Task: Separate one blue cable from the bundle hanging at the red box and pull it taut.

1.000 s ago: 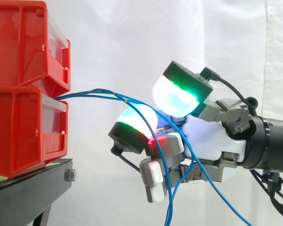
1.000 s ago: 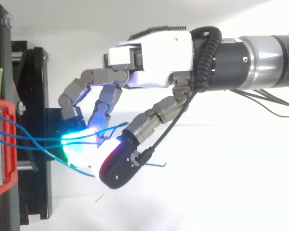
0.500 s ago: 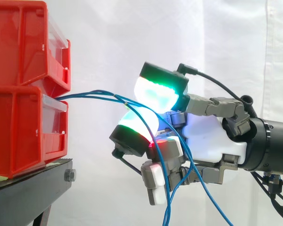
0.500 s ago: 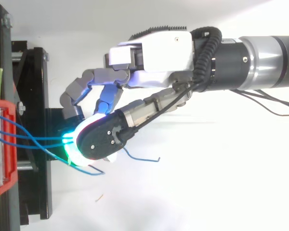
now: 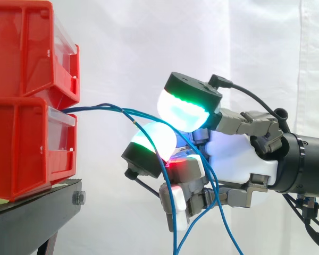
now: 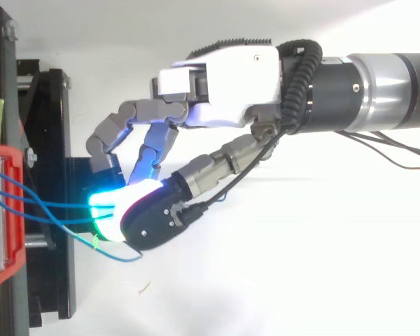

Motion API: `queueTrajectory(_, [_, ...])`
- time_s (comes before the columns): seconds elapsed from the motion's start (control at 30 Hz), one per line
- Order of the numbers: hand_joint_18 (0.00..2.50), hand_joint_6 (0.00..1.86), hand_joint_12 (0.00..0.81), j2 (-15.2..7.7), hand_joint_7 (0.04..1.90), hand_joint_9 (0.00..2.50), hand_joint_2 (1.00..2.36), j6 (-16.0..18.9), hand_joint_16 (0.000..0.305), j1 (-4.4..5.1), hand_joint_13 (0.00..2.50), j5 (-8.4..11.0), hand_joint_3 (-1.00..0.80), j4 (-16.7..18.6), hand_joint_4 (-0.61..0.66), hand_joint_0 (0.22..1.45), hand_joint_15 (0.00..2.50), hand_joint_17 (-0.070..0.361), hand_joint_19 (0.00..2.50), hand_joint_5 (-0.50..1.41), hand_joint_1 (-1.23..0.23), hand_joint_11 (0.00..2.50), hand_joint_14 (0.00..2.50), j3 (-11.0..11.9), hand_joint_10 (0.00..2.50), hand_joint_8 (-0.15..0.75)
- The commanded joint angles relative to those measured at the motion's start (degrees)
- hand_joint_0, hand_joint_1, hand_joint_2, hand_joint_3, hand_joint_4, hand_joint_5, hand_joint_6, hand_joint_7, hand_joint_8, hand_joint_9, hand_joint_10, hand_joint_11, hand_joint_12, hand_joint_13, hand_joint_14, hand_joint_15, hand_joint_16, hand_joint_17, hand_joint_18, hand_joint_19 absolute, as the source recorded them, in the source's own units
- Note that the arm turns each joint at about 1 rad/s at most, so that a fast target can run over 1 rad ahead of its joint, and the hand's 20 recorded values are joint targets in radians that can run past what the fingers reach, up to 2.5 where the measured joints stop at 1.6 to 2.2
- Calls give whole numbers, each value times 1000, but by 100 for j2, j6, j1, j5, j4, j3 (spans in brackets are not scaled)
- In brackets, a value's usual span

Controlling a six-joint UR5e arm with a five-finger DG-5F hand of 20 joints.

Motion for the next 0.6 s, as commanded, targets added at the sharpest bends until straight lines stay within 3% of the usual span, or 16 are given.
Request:
queueTrajectory(0.0, [907, 868, 448, 0, 1044, 960, 1011, -25, 54, 7, 974, 1, -366, 0, 250, 743, 605, 122, 465, -226, -823, 1077, 22, -6, 21, 362])
queueTrajectory(0.43, [886, 880, 438, -9, 1095, 963, 1000, -78, 52, 24, 978, 1, -500, -9, 231, 815, 632, 117, 483, -220, -872, 1096, 23, -6, 22, 360])
queueTrajectory(0.57, [918, 878, 439, 0, 1095, 984, 1000, -87, 51, 33, 993, 1, -500, -9, 225, 719, 624, 116, 464, -211, -875, 1108, 24, -6, 22, 361])
